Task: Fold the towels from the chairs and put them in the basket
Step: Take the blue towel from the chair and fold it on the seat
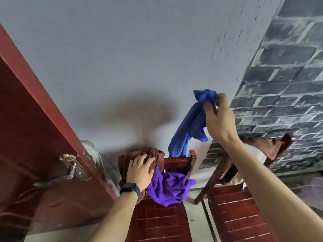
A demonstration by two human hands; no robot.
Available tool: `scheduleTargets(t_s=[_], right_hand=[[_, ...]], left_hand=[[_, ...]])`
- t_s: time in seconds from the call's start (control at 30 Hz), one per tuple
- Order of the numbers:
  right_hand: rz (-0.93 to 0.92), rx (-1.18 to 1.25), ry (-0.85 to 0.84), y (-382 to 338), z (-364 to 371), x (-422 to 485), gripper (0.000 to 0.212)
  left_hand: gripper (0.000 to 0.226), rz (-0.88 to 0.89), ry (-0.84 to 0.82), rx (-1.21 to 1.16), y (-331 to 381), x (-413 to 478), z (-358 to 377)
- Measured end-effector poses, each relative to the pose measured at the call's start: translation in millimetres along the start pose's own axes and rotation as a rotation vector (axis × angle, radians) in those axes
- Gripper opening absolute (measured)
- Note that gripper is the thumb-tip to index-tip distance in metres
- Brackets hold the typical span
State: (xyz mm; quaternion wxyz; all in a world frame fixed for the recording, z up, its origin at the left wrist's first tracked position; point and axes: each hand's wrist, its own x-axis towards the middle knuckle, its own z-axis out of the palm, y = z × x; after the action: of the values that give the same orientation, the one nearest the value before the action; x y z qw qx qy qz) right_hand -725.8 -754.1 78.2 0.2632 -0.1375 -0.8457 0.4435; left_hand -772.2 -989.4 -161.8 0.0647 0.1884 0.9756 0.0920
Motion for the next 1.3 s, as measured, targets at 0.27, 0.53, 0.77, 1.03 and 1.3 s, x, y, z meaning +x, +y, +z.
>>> scheduleTargets(t_s=[0.27,0.53,0.77,1.03,1.3], right_hand=[[-0.084,0.260,0.174,-29.8,-51.7,-25.9,0.004],[0.025,0.616,0.134,-39.9,-101.4,-66.1,0.014],[0.043,0.862,0.131,-47.2,-158.5,-97.2,0.015],[0.124,0.781,0.195,-5.4,-205.7,-144.0,0.013],[0.553,0.422,-0.041,119.9,-171.3,-204.2,0.030]], left_hand=[[0.056,-0.010,-0.169,0.052,11.5,0.7,-34.1],[0.056,-0.022,-0.071,-0.210,74.4,-23.2,-87.1],[0.063,0.215,-0.107,-0.642,181.7,-79.9,-145.2],[0.042,0.138,-0.119,-0.905,209.4,-140.4,-127.1],[0.020,-0.134,-0.174,-1.144,192.4,-202.5,-47.6]])
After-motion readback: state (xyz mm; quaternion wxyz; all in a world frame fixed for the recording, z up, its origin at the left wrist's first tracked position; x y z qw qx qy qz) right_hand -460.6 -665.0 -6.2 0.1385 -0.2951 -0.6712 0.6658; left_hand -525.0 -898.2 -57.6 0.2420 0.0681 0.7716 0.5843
